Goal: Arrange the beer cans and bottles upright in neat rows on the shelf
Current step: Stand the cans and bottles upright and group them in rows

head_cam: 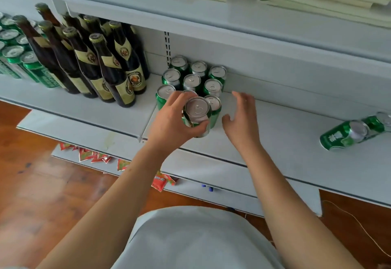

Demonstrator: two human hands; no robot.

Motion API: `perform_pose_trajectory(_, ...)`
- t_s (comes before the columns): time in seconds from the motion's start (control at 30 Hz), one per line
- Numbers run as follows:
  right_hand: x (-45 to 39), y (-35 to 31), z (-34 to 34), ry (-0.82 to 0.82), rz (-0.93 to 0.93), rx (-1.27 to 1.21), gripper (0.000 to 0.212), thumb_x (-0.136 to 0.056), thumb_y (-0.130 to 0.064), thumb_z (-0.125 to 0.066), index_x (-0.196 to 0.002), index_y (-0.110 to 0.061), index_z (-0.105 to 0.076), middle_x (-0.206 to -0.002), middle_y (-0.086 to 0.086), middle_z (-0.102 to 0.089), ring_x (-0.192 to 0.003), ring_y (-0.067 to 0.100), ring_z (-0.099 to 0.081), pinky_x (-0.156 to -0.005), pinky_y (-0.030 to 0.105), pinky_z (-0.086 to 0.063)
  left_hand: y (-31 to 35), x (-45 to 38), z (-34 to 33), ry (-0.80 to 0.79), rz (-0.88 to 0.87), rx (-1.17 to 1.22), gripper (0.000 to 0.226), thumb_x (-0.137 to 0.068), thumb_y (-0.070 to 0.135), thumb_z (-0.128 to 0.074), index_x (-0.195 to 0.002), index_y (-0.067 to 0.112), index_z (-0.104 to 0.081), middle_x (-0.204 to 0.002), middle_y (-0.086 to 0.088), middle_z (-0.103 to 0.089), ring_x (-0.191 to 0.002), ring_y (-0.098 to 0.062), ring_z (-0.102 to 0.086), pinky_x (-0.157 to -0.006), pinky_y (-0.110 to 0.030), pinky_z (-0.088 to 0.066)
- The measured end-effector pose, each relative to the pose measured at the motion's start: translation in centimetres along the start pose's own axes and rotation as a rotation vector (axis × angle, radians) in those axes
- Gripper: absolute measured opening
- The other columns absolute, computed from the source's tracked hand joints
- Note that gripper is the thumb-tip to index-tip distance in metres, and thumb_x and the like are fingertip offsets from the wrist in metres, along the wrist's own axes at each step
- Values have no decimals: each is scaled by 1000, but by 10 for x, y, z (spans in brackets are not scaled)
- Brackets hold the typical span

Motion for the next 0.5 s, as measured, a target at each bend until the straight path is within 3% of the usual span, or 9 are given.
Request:
perform_pose_trajectory(0.07,18,-3,19,-52,-22,-157,68,-78,1,-62,-141,-13,-41,-135,3,-41,-115,12,-48,-97,30,-47,11,-9,-2,7,-34,22,59,-71,45,-79,-122,24,-57,-118,11,-55,-98,-4,-56,-78,-31,-55)
perform_pose_trajectory(0.17,34,-18,18,-301,58,-218,87,-79,-20,-75,-150,-24,-23,-148,-5,-33,-132,5,-37,-108,19,-36,33,-26,-11,-10,-80,92,61,-71,48,-79,-122,23,-58,-117,11,-57,-97,-5,-58,-75,-32,-56)
perform_pose_trajectory(0.27,18,-12,29,-99,43,-204,79,-72,-39,-79,-139,-24,-40,-133,-3,-51,-121,12,-51,-96,35,-50,49,-44,-26,-42,-79,163,62,-72,54,-77,-122,22,-60,-116,11,-58,-93,-3,-60,-77,-27,-55)
perform_pose_trajectory(0.37,5,16,37,41,-68,-52,65,-68,-43,-79,-123,-23,-50,-117,-5,-58,-105,15,-57,-78,38,-53,37,-66,-40,-88,3,195,61,-85,66,-53,-128,23,-58,-118,6,-61,-96,-5,-62,-85,-30,-53)
perform_pose_trajectory(0.43,-3,44,32,54,-162,-2,62,-68,-41,-80,-119,-21,-51,-116,-4,-59,-104,17,-57,-77,34,-50,16,-82,-47,-61,-29,-121,63,-91,67,-38,-137,26,-51,-128,-1,-58,-116,-20,-55,-99,-42,-45)
perform_pose_trajectory(0.5,-14,72,21,59,-237,-21,62,-68,-37,-81,-119,-18,-51,-115,-1,-60,-103,20,-59,-80,35,-50,-12,-90,-63,-168,5,-472,67,-92,68,-34,-149,33,-35,-148,-6,-40,-136,-34,-33,-112,-51,-27)
Point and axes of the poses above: each hand's wrist, its own x-axis away from the middle knuckle, its own z-axis out of the back of the hand, y = z × x, the point moved 7 cm from there along -x, towards the middle knuckle
